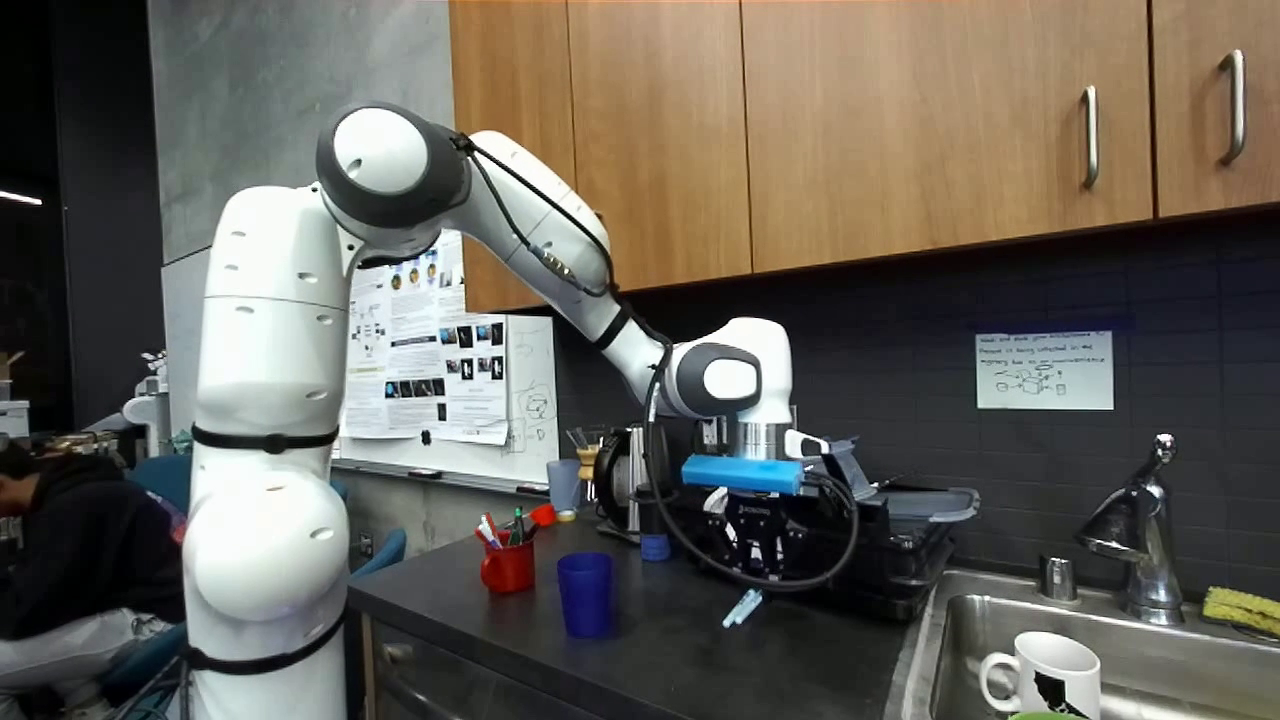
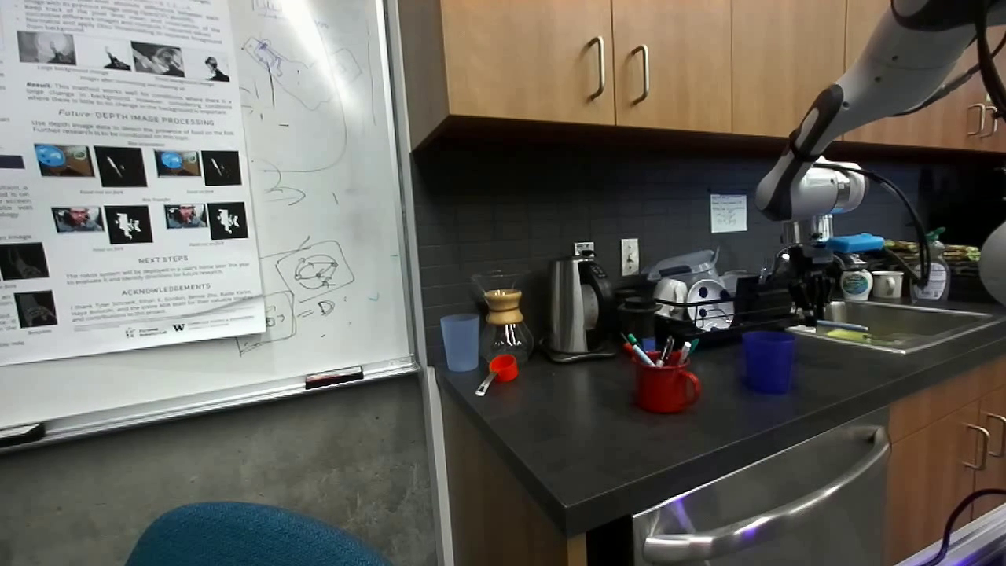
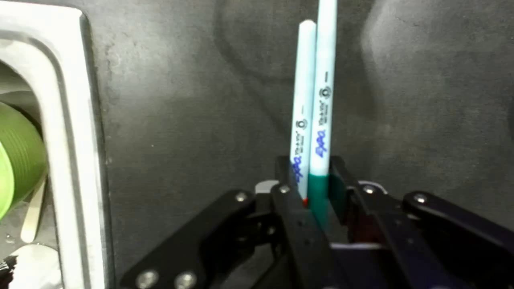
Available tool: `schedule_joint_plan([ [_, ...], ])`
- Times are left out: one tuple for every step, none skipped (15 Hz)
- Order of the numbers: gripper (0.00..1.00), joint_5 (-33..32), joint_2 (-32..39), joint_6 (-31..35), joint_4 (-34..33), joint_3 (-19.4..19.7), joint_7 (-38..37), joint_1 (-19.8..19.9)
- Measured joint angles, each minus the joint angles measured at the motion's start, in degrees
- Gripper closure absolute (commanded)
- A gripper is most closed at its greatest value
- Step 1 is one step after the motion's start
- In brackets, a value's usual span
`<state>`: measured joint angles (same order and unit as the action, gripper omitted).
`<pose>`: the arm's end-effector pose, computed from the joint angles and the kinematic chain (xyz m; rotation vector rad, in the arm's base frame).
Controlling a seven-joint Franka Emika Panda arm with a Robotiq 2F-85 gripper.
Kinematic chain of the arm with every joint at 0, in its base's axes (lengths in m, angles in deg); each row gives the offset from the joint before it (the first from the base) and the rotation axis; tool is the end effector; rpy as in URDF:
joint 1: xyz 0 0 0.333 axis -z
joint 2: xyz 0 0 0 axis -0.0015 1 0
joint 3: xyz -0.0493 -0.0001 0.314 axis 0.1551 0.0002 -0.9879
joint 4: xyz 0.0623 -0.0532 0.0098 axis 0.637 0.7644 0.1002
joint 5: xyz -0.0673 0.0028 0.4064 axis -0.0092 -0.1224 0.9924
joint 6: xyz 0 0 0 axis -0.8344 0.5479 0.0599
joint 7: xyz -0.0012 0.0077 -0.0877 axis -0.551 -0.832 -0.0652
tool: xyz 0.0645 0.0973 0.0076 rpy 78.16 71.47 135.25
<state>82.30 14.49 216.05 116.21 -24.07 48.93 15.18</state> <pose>0.4652 -0.2835 0.3072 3.1344 0.1093 -0.1333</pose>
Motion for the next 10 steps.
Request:
schedule_joint_plan([
  [0.94,0.08,0.51,0.21,-0.06,0.00,0.21,0.38],
  [0.94,0.27,1.03,0.61,-0.07,0.00,0.46,0.73],
  [0.94,0.57,1.56,1.00,-0.07,0.00,0.80,1.08],
  [0.94,0.79,2.08,1.41,-0.07,0.00,1.16,1.44],
  [0.94,0.85,2.59,1.85,-0.07,0.00,1.33,1.82],
  [0.94,0.85,3.08,2.20,-0.06,-0.01,1.46,2.18],
  [0.94,0.85,3.51,2.45,-0.06,-0.01,1.59,2.49],
  [0.94,0.85,3.87,2.70,-0.05,-0.01,1.80,2.76],
  [0.94,0.85,4.12,2.91,-0.01,-0.01,2.20,2.96],
  [0.94,0.85,4.29,3.05,0.05,-0.01,2.58,3.07],
])
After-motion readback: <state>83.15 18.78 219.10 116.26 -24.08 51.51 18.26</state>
